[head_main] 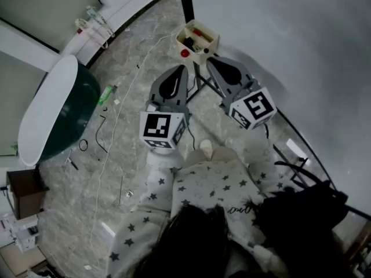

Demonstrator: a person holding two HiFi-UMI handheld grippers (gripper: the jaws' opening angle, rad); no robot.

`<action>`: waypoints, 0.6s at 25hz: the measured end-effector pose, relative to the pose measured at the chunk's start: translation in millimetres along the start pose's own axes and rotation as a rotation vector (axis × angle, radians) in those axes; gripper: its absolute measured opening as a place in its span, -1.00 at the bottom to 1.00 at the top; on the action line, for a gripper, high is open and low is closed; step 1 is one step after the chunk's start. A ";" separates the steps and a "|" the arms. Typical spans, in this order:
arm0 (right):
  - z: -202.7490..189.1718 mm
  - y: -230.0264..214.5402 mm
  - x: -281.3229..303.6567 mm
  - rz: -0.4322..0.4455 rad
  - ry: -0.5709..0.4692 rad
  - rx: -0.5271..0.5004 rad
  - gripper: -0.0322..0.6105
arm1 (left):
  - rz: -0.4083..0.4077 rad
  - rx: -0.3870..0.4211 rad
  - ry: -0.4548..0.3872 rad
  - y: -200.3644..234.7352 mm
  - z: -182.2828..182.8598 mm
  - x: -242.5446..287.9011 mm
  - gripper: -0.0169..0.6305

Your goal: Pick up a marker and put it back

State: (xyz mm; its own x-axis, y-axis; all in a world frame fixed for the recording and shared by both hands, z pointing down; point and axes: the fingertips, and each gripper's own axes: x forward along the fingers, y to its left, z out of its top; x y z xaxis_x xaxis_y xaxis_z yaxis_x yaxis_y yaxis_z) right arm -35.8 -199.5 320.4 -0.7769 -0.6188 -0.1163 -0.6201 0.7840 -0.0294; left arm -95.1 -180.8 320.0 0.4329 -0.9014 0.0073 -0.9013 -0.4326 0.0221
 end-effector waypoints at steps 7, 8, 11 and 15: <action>-2.4 -4.7 5.2 -0.009 0.006 -0.056 -0.88 | -0.006 -0.011 0.005 3.5 -3.3 8.7 -0.94; -4.0 -4.5 4.5 -0.013 0.010 -0.074 -0.88 | -0.005 -0.012 0.004 3.7 -3.8 8.4 -0.94; -13.4 -3.0 -0.1 -0.026 0.011 -0.085 -0.70 | 0.001 -0.018 0.007 3.8 -10.5 4.9 -0.94; -25.7 -0.5 2.9 -0.026 0.003 -0.047 -0.44 | 0.020 -0.026 0.000 8.6 -15.4 0.0 -0.94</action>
State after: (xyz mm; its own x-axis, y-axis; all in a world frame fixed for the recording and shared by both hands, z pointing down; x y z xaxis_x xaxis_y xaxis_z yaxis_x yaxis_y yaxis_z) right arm -40.5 -203.0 345.7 -0.7609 -0.6388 -0.1134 -0.6442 0.7647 0.0143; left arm -102.6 -184.3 335.6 0.4144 -0.9101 0.0079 -0.9092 -0.4136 0.0481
